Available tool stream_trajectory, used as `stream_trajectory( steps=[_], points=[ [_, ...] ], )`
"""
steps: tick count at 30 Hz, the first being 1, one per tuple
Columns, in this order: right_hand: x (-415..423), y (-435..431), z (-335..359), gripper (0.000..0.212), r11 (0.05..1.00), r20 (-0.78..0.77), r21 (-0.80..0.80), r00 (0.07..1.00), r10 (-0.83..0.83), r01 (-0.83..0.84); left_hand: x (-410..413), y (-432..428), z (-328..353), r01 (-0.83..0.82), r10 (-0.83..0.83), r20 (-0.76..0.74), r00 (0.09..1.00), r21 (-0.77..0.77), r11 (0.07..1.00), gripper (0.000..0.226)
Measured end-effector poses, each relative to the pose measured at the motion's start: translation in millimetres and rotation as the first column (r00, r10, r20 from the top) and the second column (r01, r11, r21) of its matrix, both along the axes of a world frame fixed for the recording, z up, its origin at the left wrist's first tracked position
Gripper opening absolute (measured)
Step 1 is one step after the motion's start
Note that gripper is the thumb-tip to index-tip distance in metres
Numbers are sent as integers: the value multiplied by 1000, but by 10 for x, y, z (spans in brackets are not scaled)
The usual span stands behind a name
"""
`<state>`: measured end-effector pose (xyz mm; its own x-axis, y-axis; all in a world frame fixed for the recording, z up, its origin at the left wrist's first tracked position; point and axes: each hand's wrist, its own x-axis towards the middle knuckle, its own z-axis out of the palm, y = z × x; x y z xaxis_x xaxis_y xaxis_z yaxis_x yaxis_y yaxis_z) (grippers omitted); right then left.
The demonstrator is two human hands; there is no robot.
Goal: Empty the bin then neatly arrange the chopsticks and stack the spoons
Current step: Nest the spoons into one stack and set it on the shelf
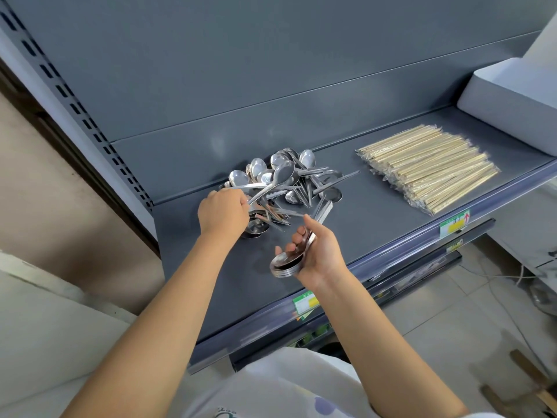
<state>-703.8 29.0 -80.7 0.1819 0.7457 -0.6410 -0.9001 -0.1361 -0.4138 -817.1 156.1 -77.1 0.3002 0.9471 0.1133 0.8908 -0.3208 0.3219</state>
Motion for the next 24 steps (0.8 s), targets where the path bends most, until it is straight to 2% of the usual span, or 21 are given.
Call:
stream_trajectory(
  steps=[7, 10, 13, 15, 17, 20, 22, 24],
  points=[
    [24, -2, -11, 32, 1000, -12, -15, 1000, 1, -1, 42, -9, 14, -16, 15, -18, 1000, -59, 998, 18],
    [40, -8, -20, 32, 1000, -8, -20, 1000, 5, -5, 39, -28, 34, -54, 65, 96, 993, -106, 993, 20],
    [58, -14, -18, 32, 1000, -8, -12, 1000, 1, -1, 20, -33, 92, -67, 97, 277, 956, -116, 991, 19],
    [73, -23, -10, 34, 1000, -16, 7, 1000, 1, -1, 16, -40, 184, -41, 111, 485, 868, -152, 988, 17],
    [91, -31, 3, 37, 1000, -17, 24, 1000, 6, -6, 17, -62, 312, 3, 109, 697, 709, -157, 988, 20],
    [96, -36, 6, 43, 999, -10, 48, 1000, 21, -20, 10, -138, 541, 33, 83, 854, 513, -117, 993, 25],
    [99, -39, 6, 48, 997, -6, 69, 999, 33, -32, 16, -180, 663, 53, 51, 877, 478, -87, 995, 27],
    [106, -46, 13, 53, 992, 15, 93, 996, 84, -85, 46, -220, 733, 113, 16, 872, 489, -81, 990, 27]
  ],
)
